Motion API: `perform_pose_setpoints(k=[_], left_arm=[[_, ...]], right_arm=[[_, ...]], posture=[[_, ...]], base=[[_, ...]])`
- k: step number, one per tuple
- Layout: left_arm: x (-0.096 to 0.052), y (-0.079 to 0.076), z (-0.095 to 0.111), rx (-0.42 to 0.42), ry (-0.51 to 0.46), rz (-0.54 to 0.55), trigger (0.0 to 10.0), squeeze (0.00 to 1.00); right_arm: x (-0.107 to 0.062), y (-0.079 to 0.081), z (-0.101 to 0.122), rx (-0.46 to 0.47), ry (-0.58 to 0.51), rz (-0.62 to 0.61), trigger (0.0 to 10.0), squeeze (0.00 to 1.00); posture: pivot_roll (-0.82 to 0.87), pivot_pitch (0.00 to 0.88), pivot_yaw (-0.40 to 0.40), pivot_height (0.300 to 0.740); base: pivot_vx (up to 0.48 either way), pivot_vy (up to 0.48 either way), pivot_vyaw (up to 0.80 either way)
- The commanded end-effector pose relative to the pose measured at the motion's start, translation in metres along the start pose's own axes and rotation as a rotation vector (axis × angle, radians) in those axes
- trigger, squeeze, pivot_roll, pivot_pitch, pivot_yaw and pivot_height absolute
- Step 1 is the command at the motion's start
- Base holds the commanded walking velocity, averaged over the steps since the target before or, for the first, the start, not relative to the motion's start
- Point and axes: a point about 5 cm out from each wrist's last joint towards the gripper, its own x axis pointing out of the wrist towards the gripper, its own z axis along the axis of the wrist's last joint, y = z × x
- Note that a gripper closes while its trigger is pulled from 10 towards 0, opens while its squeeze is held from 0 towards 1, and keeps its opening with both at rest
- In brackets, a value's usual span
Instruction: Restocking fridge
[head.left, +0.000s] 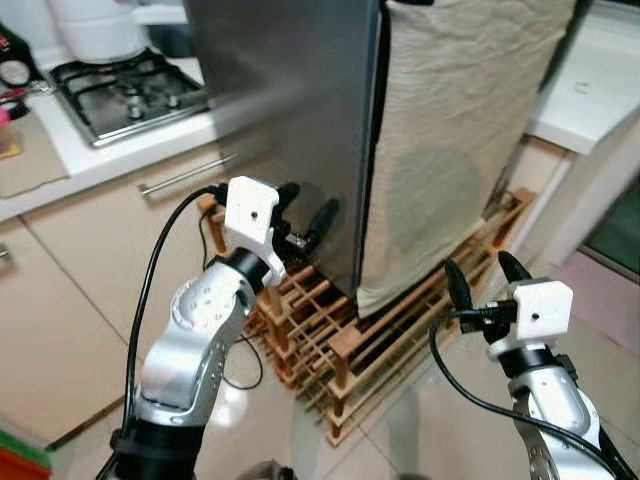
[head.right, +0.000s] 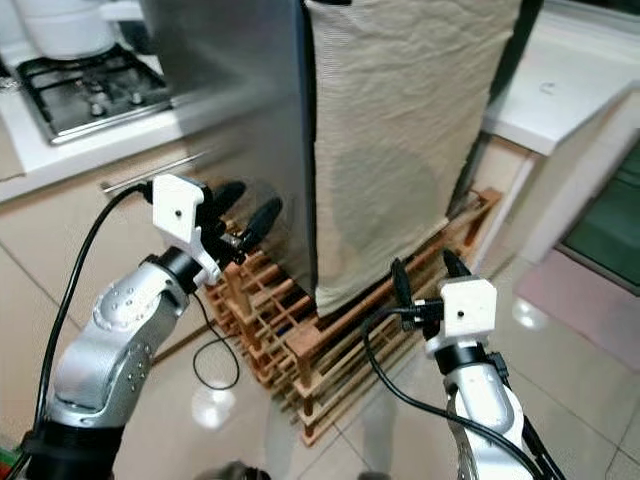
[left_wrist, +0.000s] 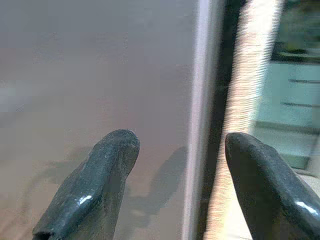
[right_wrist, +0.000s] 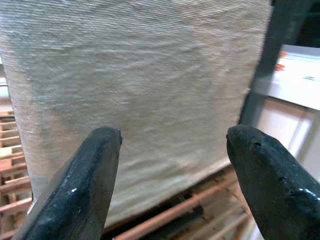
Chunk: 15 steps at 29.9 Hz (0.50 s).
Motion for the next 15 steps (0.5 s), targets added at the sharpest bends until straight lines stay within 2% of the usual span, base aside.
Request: perform_pose_setpoints(k=[1, 4, 15], left_arm=[[0.002, -0.004, 0.012, 0.025, -0.023, -0.053, 10.0, 0.00], [0.002, -0.004, 0.017, 0.032, -0.024, -0.078, 10.0, 0.00], [0.009, -0.010, 0.027, -0.028, -0.027, -0.126, 10.0, 0.00]], right_arm=[[-0.003, -0.003, -0.004, -0.012, 0.020, -0.010, 10.0, 0.00], [-0.004, -0.004, -0.005, -0.014, 0.025, -0.011, 10.0, 0.00], [-0.007, -0.008, -0.008, -0.024, 0.039, -0.015, 10.0, 0.00]], posture=[[-0.16, 0.043, 0.059, 0.724], [-0.15, 0.048, 0.059, 0.724], [-0.16, 0.043, 0.050, 0.724]], base=[[0.000, 0.000, 0.00], [0.000, 0.000, 0.00], [0.000, 0.000, 0.00]])
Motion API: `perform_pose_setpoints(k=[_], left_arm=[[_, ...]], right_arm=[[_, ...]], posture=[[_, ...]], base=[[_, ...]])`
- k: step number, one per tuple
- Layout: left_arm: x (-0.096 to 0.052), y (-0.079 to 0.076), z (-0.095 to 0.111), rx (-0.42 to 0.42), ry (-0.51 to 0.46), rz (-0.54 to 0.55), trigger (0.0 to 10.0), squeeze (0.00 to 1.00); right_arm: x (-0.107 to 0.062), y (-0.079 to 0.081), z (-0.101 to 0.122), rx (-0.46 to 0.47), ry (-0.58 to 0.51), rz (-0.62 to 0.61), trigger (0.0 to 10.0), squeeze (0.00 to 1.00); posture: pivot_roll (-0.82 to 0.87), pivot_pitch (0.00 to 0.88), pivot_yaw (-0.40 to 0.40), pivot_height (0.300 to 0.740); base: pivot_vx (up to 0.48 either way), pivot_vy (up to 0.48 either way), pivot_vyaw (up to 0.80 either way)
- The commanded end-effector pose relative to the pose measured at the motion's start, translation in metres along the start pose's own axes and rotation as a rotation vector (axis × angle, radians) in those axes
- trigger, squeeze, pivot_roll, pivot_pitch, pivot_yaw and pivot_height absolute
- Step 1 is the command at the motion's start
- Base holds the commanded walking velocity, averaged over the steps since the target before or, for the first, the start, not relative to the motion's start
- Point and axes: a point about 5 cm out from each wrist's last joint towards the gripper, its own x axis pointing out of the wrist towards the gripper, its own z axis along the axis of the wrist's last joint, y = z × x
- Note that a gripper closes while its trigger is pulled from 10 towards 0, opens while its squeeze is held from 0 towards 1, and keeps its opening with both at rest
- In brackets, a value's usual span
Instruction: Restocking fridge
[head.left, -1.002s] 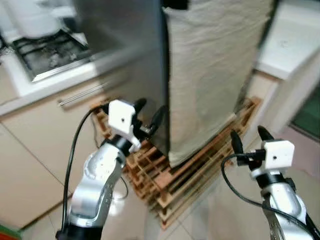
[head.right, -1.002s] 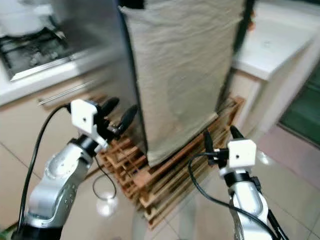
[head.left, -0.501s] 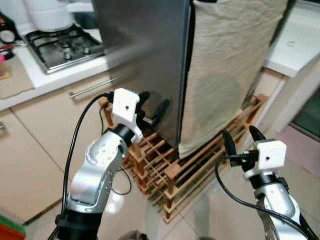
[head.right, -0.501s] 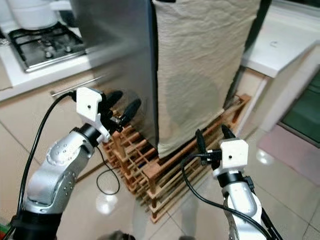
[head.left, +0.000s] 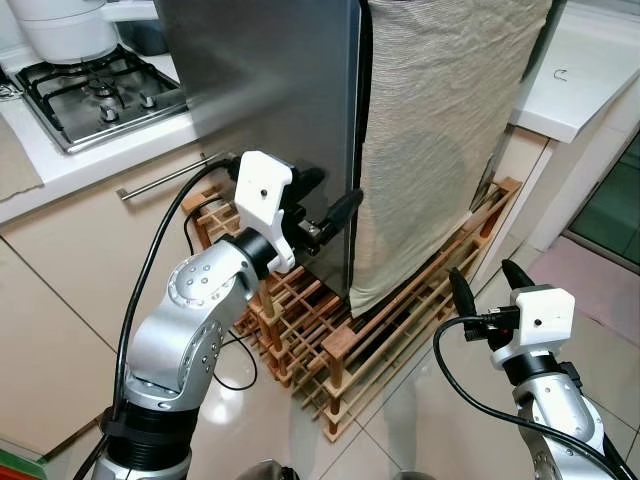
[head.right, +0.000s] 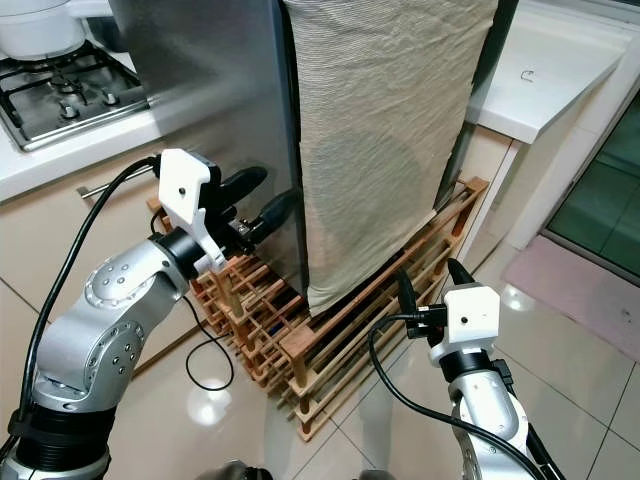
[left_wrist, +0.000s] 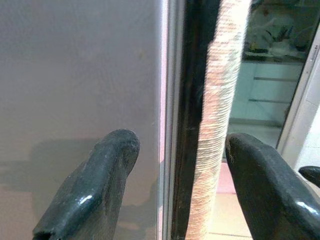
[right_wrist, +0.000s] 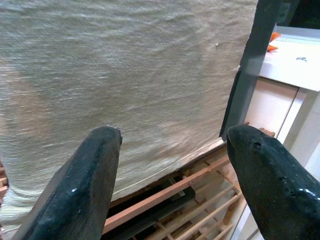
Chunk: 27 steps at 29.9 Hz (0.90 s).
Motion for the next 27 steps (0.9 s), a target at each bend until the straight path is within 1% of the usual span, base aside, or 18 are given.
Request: perform_pose_setpoints(k=[1, 3, 6, 8, 10, 18, 21, 23, 24, 27], left_arm=[[0.001, -0.002, 0.007, -0.005, -0.016, -0.022, 10.0, 0.00], [0.002, -0.006, 0.008, -0.031, -0.017, -0.044, 10.0, 0.00], [0.002, -0.007, 0.008, -0.035, -0.015, -0.051, 10.0, 0.00], [0.001, -0.010, 0.009, -0.045, -0.013, -0.075, 10.0, 0.00], [0.000, -0.012, 0.010, -0.046, -0.014, -0.094, 10.0, 0.00], [-0.001, -0.012, 0.014, -0.041, -0.016, -0.105, 10.0, 0.00], [-0.001, -0.013, 0.015, -0.038, -0.013, -0.122, 10.0, 0.00], [0.000, -0.013, 0.016, -0.032, -0.013, -0.129, 10.0, 0.00], [0.000, -0.013, 0.016, -0.032, -0.013, -0.129, 10.0, 0.00], [0.002, -0.011, 0.017, -0.014, -0.015, -0.122, 10.0, 0.00]], right_arm=[[-0.001, -0.004, -0.001, -0.015, 0.002, -0.009, 10.0, 0.00], [-0.002, -0.007, -0.001, -0.019, 0.006, -0.010, 10.0, 0.00], [-0.002, -0.007, -0.001, -0.020, 0.006, -0.010, 10.0, 0.00], [-0.007, -0.009, 0.000, -0.014, 0.009, -0.002, 10.0, 0.00], [-0.015, -0.010, -0.003, -0.012, 0.028, 0.019, 10.0, 0.00], [-0.021, -0.006, -0.011, -0.011, 0.048, 0.047, 10.0, 0.00], [-0.026, 0.000, -0.028, -0.009, 0.090, 0.067, 10.0, 0.00], [-0.027, 0.005, -0.042, -0.009, 0.120, 0.074, 10.0, 0.00], [-0.027, 0.005, -0.042, -0.009, 0.120, 0.074, 10.0, 0.00], [-0.020, 0.015, -0.050, -0.005, 0.137, 0.075, 10.0, 0.00]], posture=[[-0.16, 0.043, 0.050, 0.724], [-0.16, 0.043, 0.048, 0.724], [-0.16, 0.043, 0.048, 0.724], [-0.17, 0.048, 0.048, 0.724], [-0.17, 0.050, 0.049, 0.724], [-0.17, 0.049, 0.048, 0.724], [-0.17, 0.046, 0.046, 0.724], [-0.17, 0.044, 0.049, 0.724], [-0.17, 0.044, 0.049, 0.724], [-0.16, 0.043, 0.054, 0.724]], base=[[0.000, 0.000, 0.00], [0.000, 0.000, 0.00], [0.000, 0.000, 0.00], [0.000, 0.000, 0.00], [0.000, 0.000, 0.00], [0.000, 0.000, 0.00], [0.000, 0.000, 0.00], [0.000, 0.000, 0.00], [0.000, 0.000, 0.00], [0.000, 0.000, 0.00]])
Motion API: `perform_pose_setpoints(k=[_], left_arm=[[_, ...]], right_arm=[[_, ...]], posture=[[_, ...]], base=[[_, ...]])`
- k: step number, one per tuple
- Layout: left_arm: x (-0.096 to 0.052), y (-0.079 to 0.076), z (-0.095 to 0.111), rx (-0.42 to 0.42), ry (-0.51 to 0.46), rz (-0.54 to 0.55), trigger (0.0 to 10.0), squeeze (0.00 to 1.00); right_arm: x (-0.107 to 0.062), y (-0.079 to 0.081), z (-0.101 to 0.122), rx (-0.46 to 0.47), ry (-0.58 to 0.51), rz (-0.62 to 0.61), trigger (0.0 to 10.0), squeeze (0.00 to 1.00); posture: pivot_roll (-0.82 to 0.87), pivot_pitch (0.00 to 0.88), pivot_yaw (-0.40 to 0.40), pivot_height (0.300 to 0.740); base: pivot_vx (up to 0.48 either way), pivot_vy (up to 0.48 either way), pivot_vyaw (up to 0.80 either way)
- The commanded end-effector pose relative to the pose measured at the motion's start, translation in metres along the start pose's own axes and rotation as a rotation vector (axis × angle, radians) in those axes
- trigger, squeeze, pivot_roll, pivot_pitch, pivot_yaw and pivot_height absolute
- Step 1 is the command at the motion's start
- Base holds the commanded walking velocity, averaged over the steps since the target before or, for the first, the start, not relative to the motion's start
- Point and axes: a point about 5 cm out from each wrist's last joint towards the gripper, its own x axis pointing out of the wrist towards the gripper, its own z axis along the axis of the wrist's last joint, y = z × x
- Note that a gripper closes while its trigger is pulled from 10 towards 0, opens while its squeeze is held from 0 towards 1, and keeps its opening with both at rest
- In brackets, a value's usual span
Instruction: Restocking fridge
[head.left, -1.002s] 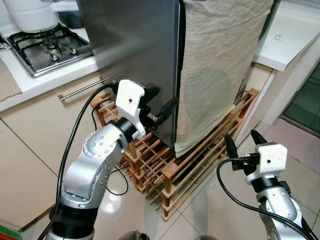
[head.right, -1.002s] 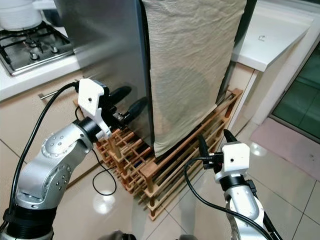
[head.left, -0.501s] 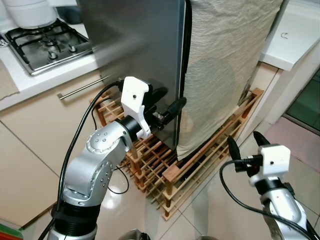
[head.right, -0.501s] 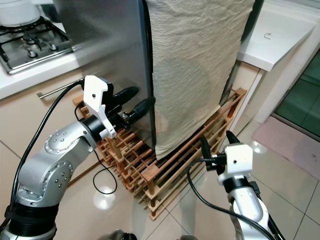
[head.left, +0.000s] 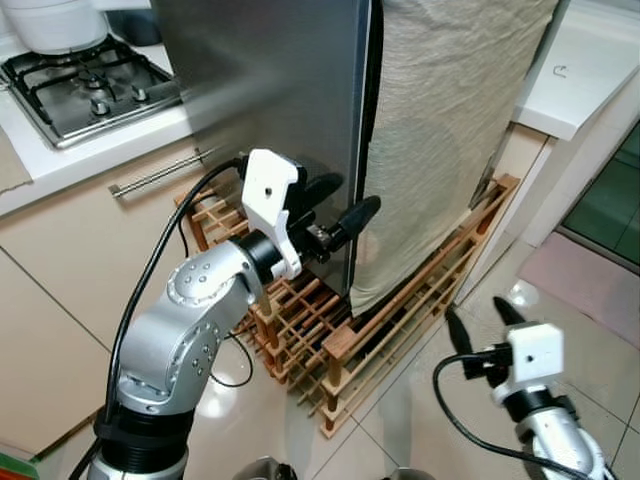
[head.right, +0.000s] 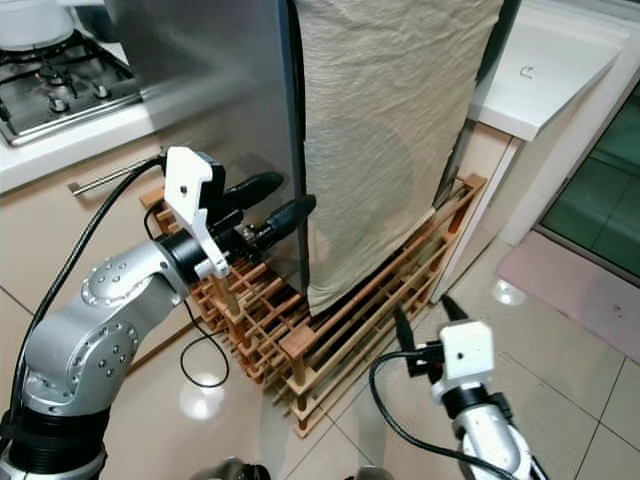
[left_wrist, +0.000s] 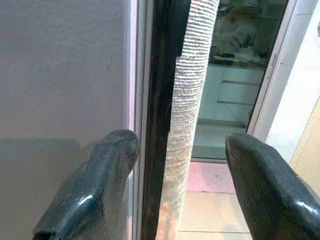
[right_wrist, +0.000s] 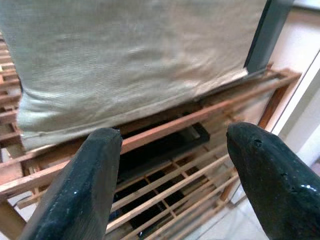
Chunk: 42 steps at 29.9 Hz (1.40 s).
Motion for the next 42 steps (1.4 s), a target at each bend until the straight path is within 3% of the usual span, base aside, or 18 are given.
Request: perform_pose_setpoints(k=[1, 4, 9, 14, 32, 42], left_arm=[[0.003, 0.000, 0.004, 0.031, -0.007, -0.007, 10.0, 0.00], [0.005, 0.003, 0.004, 0.038, -0.011, 0.001, 10.0, 0.00], [0.007, 0.001, 0.004, 0.030, -0.014, -0.011, 10.0, 0.00], [0.014, -0.010, 0.006, -0.008, -0.023, -0.069, 10.0, 0.00], [0.021, -0.020, 0.017, -0.061, -0.068, -0.140, 10.0, 0.00], [0.012, -0.010, 0.018, -0.044, -0.046, -0.119, 10.0, 0.00]], right_arm=[[0.007, 0.009, 0.001, -0.012, -0.018, 0.007, 10.0, 0.00], [0.013, 0.022, 0.000, -0.006, -0.024, 0.014, 10.0, 0.00], [0.019, 0.027, 0.001, -0.004, -0.036, 0.018, 10.0, 0.00], [0.014, 0.020, 0.008, -0.017, -0.060, 0.018, 10.0, 0.00], [0.014, 0.020, 0.014, -0.022, -0.065, 0.010, 10.0, 0.00], [0.013, 0.019, 0.014, -0.023, -0.057, 0.008, 10.0, 0.00]], posture=[[-0.16, 0.043, 0.053, 0.724], [-0.16, 0.046, 0.055, 0.724], [-0.16, 0.047, 0.055, 0.724], [-0.17, 0.052, 0.054, 0.724], [-0.18, 0.065, 0.063, 0.724], [-0.17, 0.070, 0.064, 0.724]], base=[[0.000, 0.000, 0.00], [0.000, 0.000, 0.00], [0.000, 0.000, 0.00], [0.000, 0.000, 0.00], [0.000, 0.000, 0.00], [0.000, 0.000, 0.00]])
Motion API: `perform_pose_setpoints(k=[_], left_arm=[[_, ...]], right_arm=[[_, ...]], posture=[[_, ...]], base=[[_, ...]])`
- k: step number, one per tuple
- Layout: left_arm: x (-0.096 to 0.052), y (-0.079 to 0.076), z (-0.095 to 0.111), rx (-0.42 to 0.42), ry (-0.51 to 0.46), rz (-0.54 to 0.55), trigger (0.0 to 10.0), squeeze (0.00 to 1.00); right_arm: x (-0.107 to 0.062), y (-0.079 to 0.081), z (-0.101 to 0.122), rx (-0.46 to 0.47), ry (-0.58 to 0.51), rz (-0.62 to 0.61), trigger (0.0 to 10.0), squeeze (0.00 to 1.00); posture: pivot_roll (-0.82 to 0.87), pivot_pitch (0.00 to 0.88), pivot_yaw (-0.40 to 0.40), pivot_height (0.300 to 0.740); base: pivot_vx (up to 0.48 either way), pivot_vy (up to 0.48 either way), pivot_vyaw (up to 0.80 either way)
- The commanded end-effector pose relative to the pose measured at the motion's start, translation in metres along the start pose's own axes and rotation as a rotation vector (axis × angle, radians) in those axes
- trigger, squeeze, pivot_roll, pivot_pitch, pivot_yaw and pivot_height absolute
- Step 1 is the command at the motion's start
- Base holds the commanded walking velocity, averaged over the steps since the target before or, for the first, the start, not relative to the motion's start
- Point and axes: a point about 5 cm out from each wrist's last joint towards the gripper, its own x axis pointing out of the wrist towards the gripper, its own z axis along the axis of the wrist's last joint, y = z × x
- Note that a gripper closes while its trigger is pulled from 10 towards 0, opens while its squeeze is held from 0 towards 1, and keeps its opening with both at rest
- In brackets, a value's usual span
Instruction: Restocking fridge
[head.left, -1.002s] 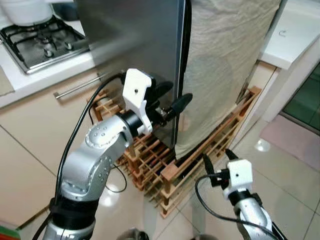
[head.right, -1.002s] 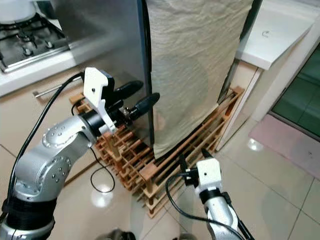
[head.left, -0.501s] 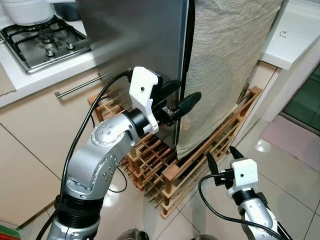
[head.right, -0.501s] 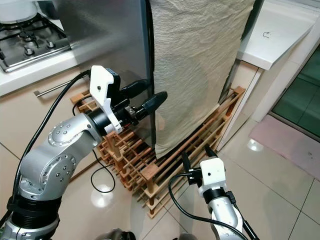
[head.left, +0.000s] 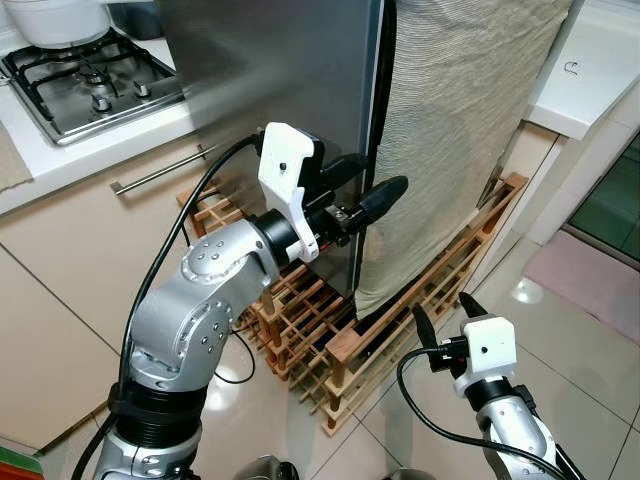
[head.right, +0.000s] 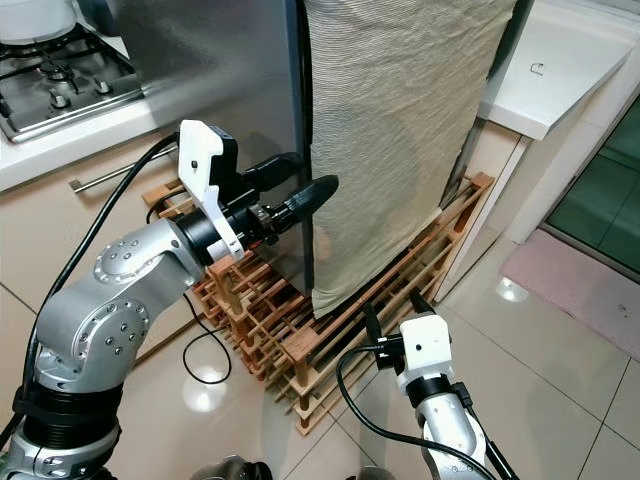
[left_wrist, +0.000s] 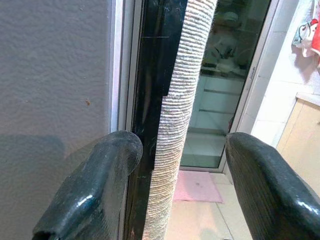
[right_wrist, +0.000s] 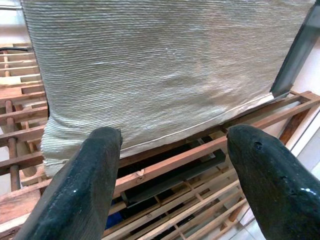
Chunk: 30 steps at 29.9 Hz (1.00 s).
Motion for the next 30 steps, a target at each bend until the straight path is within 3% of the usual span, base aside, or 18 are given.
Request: perform_pose_setpoints(k=[1, 11, 20, 23, 30], left_arm=[[-0.003, -0.003, 0.006, 0.015, -0.005, -0.033, 10.0, 0.00], [0.001, -0.003, 0.020, -0.036, -0.048, -0.069, 10.0, 0.00], [0.024, -0.014, 0.019, 0.177, 0.044, -0.095, 10.0, 0.00], [0.032, -0.024, 0.027, 0.152, 0.017, -0.143, 10.0, 0.00], [0.034, -0.033, 0.036, 0.083, -0.033, -0.215, 10.0, 0.00]], right_arm=[[-0.001, -0.001, 0.002, -0.004, -0.002, -0.004, 10.0, 0.00], [0.000, -0.002, 0.002, -0.008, 0.008, 0.004, 10.0, 0.00], [0.004, -0.006, 0.002, -0.015, 0.010, 0.003, 10.0, 0.00], [0.006, -0.007, 0.004, -0.021, 0.004, 0.001, 10.0, 0.00], [-0.001, -0.005, -0.007, -0.009, 0.055, 0.046, 10.0, 0.00]], posture=[[-0.17, 0.070, 0.063, 0.724], [-0.17, 0.062, 0.059, 0.724], [-0.17, 0.056, 0.060, 0.724], [-0.17, 0.057, 0.064, 0.724], [-0.17, 0.060, 0.062, 0.724]], base=[[0.000, 0.000, 0.00], [0.000, 0.000, 0.00], [0.000, 0.000, 0.00], [0.000, 0.000, 0.00], [0.000, 0.000, 0.00]])
